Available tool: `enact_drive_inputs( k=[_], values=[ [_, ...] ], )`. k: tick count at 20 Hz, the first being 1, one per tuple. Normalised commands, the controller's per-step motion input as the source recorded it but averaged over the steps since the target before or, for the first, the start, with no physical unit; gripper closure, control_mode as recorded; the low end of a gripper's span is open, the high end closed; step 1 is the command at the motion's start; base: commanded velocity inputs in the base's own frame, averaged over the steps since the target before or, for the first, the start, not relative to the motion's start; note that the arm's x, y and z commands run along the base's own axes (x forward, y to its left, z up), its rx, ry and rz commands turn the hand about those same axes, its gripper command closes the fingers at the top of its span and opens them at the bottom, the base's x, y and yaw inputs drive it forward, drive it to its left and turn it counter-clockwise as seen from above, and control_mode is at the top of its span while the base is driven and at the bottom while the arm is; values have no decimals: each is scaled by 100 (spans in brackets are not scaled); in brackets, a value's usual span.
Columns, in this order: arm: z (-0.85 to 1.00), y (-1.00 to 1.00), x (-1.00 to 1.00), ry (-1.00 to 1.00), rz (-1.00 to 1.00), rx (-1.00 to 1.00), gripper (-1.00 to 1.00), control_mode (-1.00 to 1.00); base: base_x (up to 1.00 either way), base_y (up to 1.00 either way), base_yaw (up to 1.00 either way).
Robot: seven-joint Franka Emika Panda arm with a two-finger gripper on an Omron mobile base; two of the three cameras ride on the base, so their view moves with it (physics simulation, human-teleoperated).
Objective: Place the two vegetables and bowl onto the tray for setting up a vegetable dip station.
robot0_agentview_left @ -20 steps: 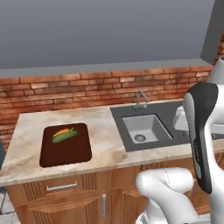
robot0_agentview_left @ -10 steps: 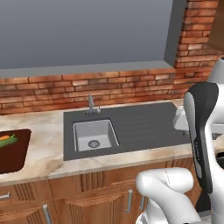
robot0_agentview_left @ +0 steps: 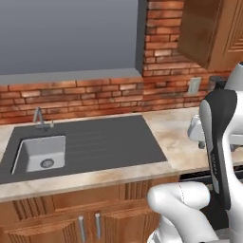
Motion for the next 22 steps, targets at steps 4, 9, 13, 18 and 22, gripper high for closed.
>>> enact_drive_inputs(
  k=[4, 9, 13, 18, 22],
  values=[
    [0, 0, 0, 0, 0, 0, -100, 100, 2, -100, 0],
    [0, 0, 0, 0, 0, 0, -100, 100, 6, -100, 0],
    [0, 0, 0, 0, 0, 0, -100, 100, 16, -100, -2],
    [0, 0, 0, 0, 0, 0, -100, 100, 29, -63, -4],
    [0, 0, 0, 0, 0, 0, -100, 100, 36, -46, 0]
  ],
)
